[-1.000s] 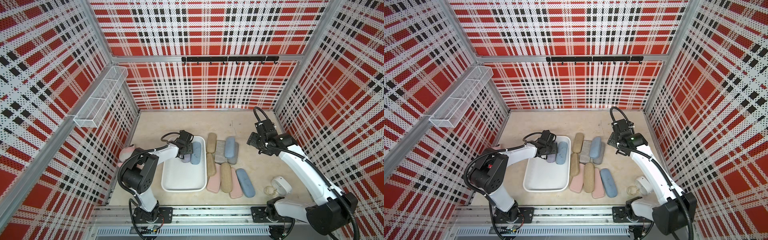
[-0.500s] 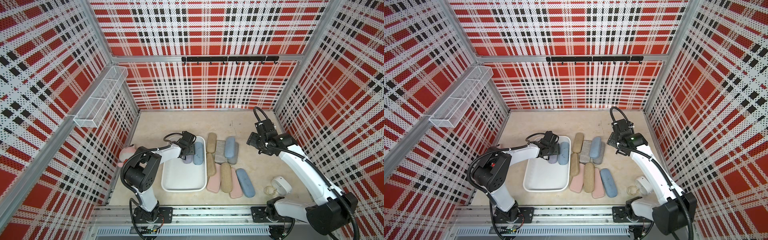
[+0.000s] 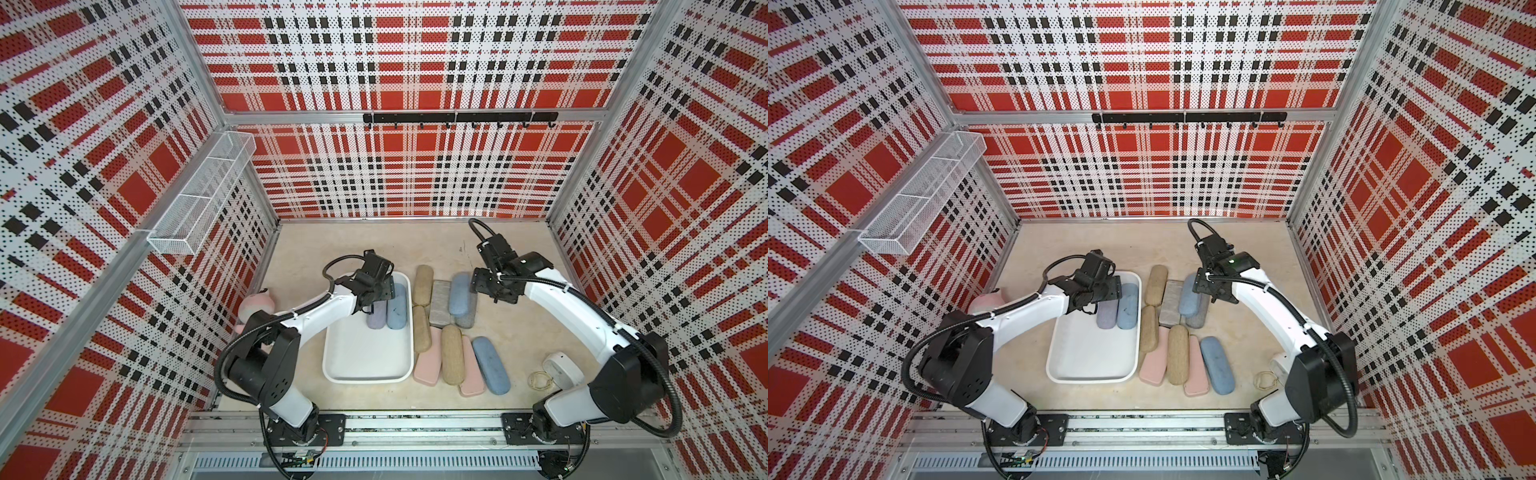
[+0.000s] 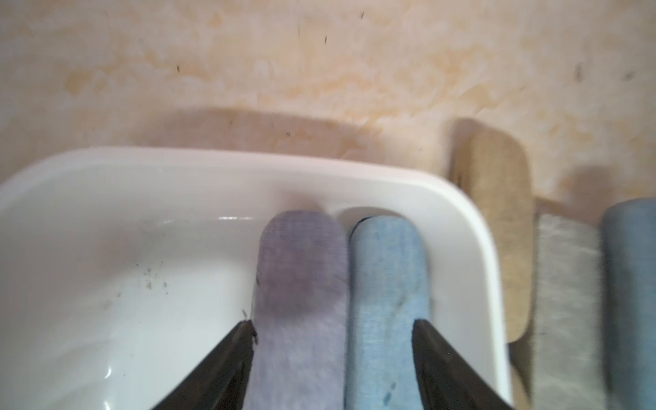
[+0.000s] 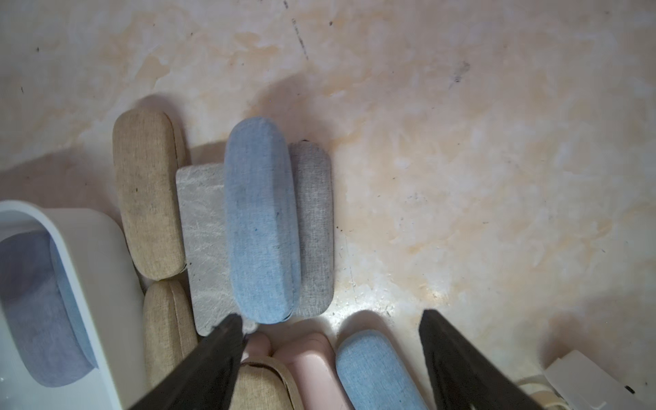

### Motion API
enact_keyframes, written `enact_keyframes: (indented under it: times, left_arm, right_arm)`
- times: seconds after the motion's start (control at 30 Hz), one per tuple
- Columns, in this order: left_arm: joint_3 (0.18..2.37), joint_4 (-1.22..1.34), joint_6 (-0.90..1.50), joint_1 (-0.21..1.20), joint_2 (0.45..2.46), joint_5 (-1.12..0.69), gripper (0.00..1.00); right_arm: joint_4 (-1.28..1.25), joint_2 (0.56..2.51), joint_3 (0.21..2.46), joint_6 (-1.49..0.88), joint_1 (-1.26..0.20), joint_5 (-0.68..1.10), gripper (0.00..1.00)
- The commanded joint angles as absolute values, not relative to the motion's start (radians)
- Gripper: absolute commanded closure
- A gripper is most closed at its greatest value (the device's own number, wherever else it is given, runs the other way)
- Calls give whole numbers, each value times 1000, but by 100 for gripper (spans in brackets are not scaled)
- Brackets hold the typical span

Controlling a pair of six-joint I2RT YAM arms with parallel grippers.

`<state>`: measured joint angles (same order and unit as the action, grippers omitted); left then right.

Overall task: Put the glasses cases into the storage boxes
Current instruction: Place the glasses case in the storage box.

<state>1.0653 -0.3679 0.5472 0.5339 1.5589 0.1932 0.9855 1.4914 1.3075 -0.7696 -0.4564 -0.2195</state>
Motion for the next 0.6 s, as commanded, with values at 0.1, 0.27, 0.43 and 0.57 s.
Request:
enact_keyframes:
  times: [0.1,0.27,0.43,0.57]
  left_arm:
    - [1153,-418,561,542,1507,151,24]
    - [1293,-440,547,647,1560,155,21]
    - [1482,-443,551,773,1723,83,19]
    - [1596,-439,566,837,1863,27,12]
  right_arm:
    - [982,1483,1353,-785,-456,-252,17]
    - [1072,1475,1377,-860,-443,-377,0]
    - [1118,1436,1338,-916,-385,-427,0]
    - [1124,1369,1286,-942,-363,-505,0]
